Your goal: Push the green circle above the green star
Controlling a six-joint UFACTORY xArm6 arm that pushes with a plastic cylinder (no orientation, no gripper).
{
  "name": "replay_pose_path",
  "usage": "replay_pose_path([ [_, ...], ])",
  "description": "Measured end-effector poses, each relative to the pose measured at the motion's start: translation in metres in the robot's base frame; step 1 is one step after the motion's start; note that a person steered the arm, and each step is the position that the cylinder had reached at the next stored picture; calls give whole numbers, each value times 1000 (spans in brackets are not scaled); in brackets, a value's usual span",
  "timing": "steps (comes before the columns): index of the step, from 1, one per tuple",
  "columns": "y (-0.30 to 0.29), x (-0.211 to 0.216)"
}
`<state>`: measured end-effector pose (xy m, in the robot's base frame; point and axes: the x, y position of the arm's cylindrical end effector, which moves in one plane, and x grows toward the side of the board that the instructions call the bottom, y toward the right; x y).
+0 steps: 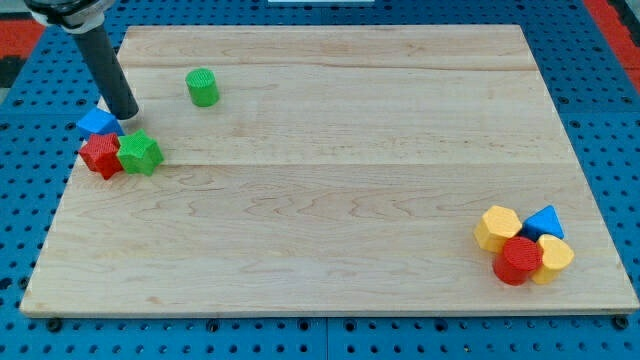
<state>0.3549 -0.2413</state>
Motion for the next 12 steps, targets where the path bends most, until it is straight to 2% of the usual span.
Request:
replay_pose_path([
  [1,6,-37],
  [2,49,-69],
  [3,119,-88],
  [4,152,-79],
  [6,111,-5],
  [7,133,-24],
  [8,157,-71],
  [9,114,-68],
  [10,80,-20],
  [11,75,-10],
  [12,82,-28],
])
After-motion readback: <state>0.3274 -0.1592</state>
